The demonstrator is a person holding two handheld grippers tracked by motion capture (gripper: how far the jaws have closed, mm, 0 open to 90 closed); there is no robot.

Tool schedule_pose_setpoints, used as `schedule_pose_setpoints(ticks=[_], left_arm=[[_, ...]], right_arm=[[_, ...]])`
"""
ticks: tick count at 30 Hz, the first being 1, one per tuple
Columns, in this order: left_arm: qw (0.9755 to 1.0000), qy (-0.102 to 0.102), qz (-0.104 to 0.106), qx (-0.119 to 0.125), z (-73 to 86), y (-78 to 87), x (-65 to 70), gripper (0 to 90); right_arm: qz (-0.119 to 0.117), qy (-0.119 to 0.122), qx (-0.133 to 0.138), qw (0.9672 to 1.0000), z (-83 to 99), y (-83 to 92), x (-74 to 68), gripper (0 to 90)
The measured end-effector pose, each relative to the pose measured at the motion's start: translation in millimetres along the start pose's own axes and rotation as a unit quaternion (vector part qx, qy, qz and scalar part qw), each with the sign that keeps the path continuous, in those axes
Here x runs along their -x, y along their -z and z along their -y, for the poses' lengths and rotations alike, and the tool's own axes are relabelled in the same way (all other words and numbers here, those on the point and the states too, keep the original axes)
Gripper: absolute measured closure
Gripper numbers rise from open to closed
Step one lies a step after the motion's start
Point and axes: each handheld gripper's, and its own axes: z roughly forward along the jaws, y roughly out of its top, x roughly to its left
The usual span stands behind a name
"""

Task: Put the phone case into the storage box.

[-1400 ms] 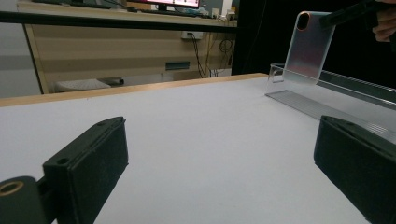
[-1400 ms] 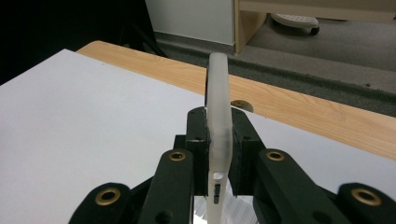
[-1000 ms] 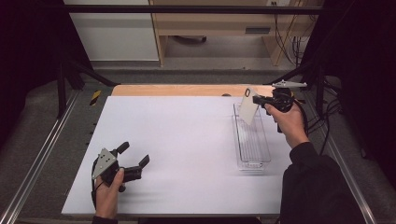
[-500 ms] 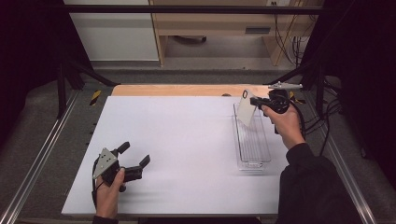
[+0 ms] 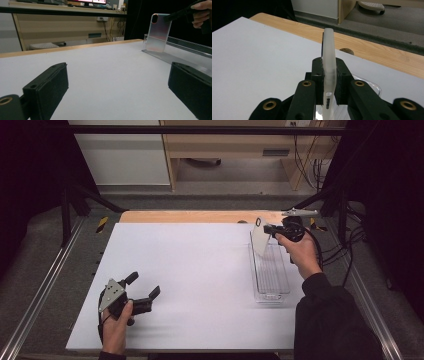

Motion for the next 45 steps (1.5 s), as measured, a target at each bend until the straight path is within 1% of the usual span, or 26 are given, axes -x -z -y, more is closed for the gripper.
schedule_pose_setpoints(ticks=[12,26,31,36,45], left_arm=[[1.0,-0.001,0.0,0.001,-0.2,0.4,0.5,2.3],[1.0,0.0,0.001,0.001,-0.3,0.7,0.6,2.3],[1.0,0.0,0.001,0.001,-0.5,1.1,0.3,2.3],[1.0,0.0,0.001,0.001,-0.4,0.8,0.3,2.3],[1.0,-0.001,0.0,0.0,-0.4,1.0,0.4,2.3]], right_arm=[[0.004,0.005,-0.009,0.9999,0.2,-6.8,-0.3,80.9],[0.005,0.007,-0.002,1.0,-1.3,-11.8,-1.1,80.9],[0.008,0.008,-0.005,0.9999,-1.0,-11.0,0.7,80.8],[0.013,0.004,-0.01,0.9999,-1.0,-9.8,2.5,80.6],[0.011,0.018,-0.016,0.9996,-1.3,-9.3,-1.6,80.6]])
